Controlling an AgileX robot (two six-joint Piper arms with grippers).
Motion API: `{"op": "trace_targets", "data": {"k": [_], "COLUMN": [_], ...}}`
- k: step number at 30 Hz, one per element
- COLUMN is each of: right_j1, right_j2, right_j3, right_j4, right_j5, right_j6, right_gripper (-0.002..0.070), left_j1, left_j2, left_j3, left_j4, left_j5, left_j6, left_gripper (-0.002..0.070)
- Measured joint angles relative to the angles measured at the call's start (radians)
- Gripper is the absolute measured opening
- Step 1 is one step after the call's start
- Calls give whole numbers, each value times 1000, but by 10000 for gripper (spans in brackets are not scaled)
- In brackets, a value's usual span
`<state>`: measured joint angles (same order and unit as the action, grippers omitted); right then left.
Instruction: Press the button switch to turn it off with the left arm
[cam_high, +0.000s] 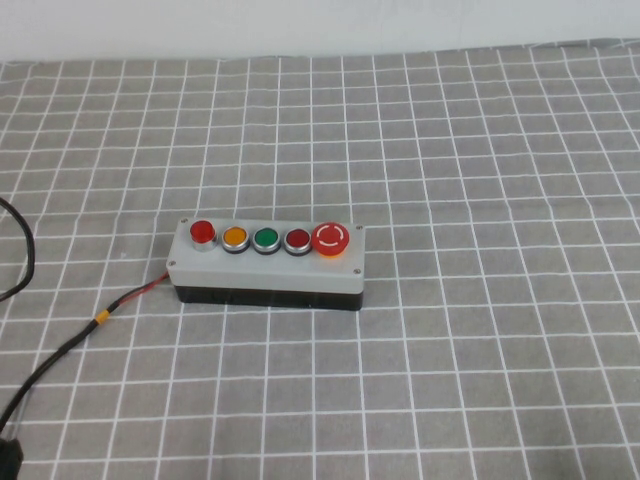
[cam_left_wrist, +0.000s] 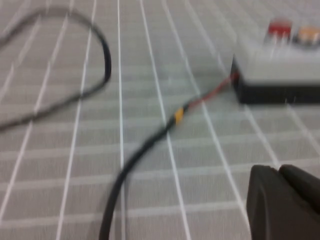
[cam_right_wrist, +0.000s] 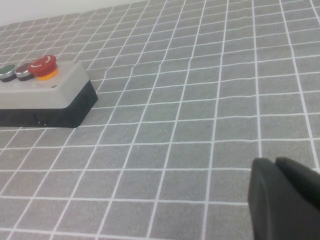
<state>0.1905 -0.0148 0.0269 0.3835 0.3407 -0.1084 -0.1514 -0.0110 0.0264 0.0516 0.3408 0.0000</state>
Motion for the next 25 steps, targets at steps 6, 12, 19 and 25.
{"op": "trace_targets", "data": {"k": [6,12,19,25], "right_j1": [0,0,0,0], "right_j2": [0,0,0,0], "right_j3": [0,0,0,0], "right_j4": [0,0,0,0], "right_j5": [0,0,0,0], "right_j6": [0,0,0,0], "right_gripper": [-17,-17,-17,-17], "left_j1": [0,0,0,0], "left_j2": [0,0,0,0], "left_j3": [0,0,0,0], "left_j4": [4,6,6,6], "left_j5": [46,46,46,46], "left_j6": [0,0,0,0], "left_gripper": [-3,-3,-3,-3]}}
